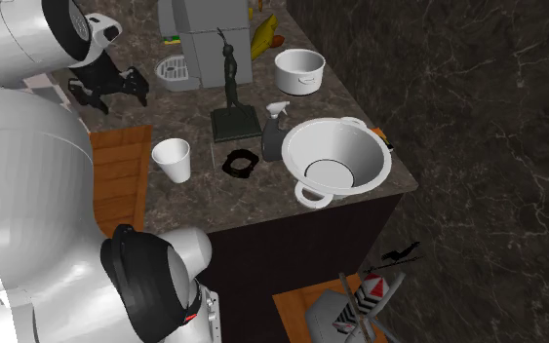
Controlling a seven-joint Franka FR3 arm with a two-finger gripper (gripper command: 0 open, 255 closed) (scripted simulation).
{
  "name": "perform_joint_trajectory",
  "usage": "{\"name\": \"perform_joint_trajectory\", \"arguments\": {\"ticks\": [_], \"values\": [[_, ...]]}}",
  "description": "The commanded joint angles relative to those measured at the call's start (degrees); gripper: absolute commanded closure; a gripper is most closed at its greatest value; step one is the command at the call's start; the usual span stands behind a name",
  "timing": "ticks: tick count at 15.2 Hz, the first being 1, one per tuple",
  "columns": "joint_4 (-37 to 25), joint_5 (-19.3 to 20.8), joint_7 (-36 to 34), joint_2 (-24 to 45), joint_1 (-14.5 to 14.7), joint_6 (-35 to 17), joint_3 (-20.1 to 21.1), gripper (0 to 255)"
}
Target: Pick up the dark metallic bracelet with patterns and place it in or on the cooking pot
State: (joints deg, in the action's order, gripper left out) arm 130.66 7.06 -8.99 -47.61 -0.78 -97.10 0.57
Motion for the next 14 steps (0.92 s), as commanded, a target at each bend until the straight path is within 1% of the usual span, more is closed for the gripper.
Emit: {"name": "perform_joint_trajectory", "arguments": {"ticks": [1,8,14], "values": [[0.0,0.0,0.0,0.0,0.0,0.0,0.0,0],[7.4,1.8,4.3,1.9,-2.4,-7.1,-7.7,0],[11.8,3.4,8.2,6.1,-4.6,-13.7,-14.6,0]]}}
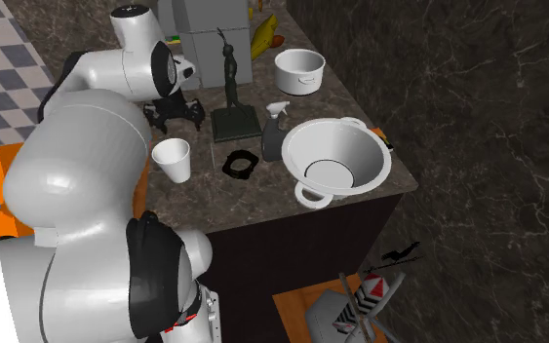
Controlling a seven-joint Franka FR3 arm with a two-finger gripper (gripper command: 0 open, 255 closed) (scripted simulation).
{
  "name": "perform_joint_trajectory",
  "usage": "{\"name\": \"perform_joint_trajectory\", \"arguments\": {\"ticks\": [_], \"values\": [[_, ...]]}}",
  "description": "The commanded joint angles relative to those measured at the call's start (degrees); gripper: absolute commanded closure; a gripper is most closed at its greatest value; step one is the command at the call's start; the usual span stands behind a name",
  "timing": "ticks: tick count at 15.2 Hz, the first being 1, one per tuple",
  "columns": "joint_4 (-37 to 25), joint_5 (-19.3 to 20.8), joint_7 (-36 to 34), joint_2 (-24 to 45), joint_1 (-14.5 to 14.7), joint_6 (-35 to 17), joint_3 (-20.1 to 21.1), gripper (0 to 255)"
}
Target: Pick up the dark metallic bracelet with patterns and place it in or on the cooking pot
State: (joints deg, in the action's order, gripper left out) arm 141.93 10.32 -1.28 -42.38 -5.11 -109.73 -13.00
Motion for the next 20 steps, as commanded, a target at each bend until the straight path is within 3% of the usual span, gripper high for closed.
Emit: {"name": "perform_joint_trajectory", "arguments": {"ticks": [1,12,20], "values": [[1.1,0.4,1.2,1.8,-0.6,-2.2,-2.2,0],[3.9,0.3,10.4,16.7,-2.7,-15.4,-15.6,0],[6.9,-0.7,11.6,21.3,-1.9,-22.7,-17.6,0]]}}
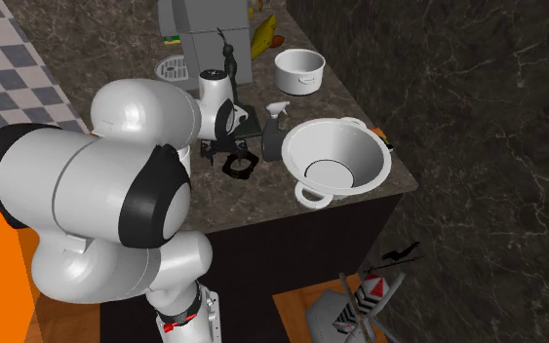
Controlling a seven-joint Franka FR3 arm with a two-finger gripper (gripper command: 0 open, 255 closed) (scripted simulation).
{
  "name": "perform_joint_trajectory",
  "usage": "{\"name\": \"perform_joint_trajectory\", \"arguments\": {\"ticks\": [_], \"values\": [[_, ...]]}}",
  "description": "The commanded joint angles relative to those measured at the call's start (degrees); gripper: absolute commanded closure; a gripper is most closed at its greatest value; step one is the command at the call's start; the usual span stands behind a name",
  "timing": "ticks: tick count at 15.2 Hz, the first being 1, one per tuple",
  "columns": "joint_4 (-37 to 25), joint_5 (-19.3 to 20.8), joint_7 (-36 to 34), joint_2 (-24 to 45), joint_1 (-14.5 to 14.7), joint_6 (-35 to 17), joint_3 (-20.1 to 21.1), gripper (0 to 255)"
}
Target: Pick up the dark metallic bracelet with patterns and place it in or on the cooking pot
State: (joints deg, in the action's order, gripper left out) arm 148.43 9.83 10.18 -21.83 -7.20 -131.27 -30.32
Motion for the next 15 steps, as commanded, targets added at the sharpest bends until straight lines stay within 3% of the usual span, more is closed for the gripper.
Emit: {"name": "perform_joint_trajectory", "arguments": {"ticks": [1,8,9,15], "values": [[0.4,-0.2,0.2,0.7,0.2,-1.2,-0.3,0],[0.4,-0.2,0.2,0.7,0.2,-1.1,-0.3,0],[0.4,-0.2,0.2,0.7,0.2,-1.1,-0.3,255],[0.4,-0.2,0.2,0.7,0.2,-1.1,-0.3,255]]}}
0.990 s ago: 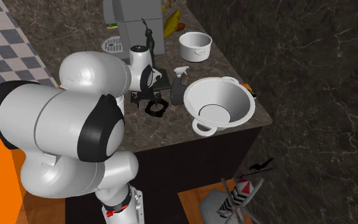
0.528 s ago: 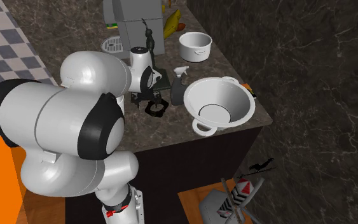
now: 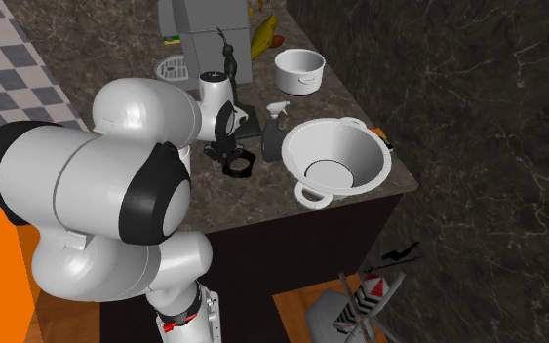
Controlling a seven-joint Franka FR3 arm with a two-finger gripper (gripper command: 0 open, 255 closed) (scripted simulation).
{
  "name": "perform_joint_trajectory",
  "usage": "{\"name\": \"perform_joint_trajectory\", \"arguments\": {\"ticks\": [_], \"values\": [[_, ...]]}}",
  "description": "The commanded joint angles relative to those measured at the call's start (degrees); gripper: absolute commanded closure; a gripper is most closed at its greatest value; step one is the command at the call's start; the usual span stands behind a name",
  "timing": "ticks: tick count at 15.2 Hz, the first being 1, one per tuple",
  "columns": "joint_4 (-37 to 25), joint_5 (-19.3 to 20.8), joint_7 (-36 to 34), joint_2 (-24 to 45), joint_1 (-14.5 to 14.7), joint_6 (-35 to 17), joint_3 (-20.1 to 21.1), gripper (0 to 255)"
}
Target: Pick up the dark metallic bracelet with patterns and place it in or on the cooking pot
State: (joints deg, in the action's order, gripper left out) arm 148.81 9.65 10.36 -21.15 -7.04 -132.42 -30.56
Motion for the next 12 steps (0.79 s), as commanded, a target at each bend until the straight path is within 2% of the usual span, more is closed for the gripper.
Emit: {"name": "perform_joint_trajectory", "arguments": {"ticks": [1,3,12], "values": [[0.0,0.0,0.0,0.0,0.0,0.0,0.0,255],[0.0,0.0,0.0,0.0,0.0,0.0,0.0,255],[-4.0,0.6,-1.2,-4.3,-0.6,8.2,1.9,255]]}}
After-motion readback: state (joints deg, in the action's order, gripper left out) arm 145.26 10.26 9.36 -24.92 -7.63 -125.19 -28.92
